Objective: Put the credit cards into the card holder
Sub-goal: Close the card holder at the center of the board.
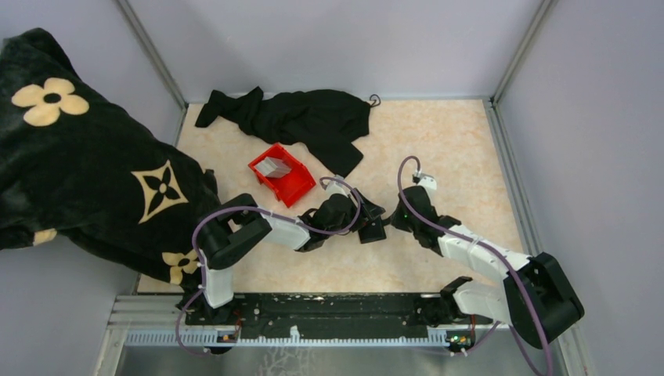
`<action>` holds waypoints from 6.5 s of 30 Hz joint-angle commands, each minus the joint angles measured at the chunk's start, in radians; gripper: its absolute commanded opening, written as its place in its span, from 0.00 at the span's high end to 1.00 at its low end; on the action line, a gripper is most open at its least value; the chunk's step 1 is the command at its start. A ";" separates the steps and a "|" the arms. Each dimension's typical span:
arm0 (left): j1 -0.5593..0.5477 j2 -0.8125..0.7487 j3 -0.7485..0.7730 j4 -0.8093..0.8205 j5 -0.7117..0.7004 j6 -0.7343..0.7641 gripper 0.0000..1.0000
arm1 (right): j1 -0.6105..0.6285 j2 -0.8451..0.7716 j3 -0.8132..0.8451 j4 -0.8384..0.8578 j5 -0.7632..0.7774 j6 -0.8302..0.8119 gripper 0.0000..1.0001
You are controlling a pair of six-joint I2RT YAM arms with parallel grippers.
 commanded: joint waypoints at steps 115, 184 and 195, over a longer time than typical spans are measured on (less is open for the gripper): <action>-0.190 -0.193 -0.089 -0.316 -0.242 0.416 0.90 | 0.008 0.017 0.093 0.058 -0.126 -0.123 1.00; -0.191 -0.158 -0.062 -0.344 -0.257 0.363 0.93 | 0.275 0.272 0.157 0.069 0.032 -0.128 1.00; -0.191 -0.152 -0.052 -0.354 -0.257 0.363 0.94 | 0.283 0.256 0.112 0.084 0.039 -0.108 1.00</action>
